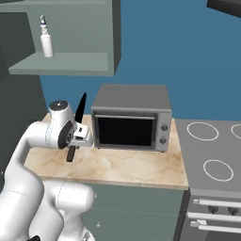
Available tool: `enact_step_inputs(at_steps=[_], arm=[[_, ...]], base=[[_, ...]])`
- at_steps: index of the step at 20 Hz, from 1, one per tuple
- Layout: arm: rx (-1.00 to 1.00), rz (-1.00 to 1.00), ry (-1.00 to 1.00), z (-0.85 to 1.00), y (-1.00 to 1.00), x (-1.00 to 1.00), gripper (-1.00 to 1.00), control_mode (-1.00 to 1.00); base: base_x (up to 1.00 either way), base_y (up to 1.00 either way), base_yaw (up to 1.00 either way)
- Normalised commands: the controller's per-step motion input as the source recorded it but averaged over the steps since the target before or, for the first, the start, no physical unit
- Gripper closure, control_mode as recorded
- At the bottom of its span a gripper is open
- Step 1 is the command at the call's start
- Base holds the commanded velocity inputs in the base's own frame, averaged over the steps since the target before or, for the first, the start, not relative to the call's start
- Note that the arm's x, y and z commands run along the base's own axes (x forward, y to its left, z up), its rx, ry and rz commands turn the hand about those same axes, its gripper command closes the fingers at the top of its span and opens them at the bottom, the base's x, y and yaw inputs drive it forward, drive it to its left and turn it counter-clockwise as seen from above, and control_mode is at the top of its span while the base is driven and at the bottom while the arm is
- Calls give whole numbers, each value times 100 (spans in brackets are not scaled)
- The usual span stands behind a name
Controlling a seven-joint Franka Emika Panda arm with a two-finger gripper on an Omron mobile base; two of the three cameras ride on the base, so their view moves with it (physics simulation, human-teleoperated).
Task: Move the cutting board and knife to the sink. Then move spray from the cabinet to the counter.
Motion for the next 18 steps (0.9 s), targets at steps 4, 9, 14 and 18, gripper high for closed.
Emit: enact_step_inputs(at_steps=[4,9,14,18], arm=[[0,0,0,0,0,0,100,-100],[0,0,0,0,0,-3,100,-100],[0,0,0,0,0,0,100,100],[0,0,0,0,0,0,100,100]], base=[[0,0,0],[0,0,0],[-36,-5,-4],[-52,-15,-18]])
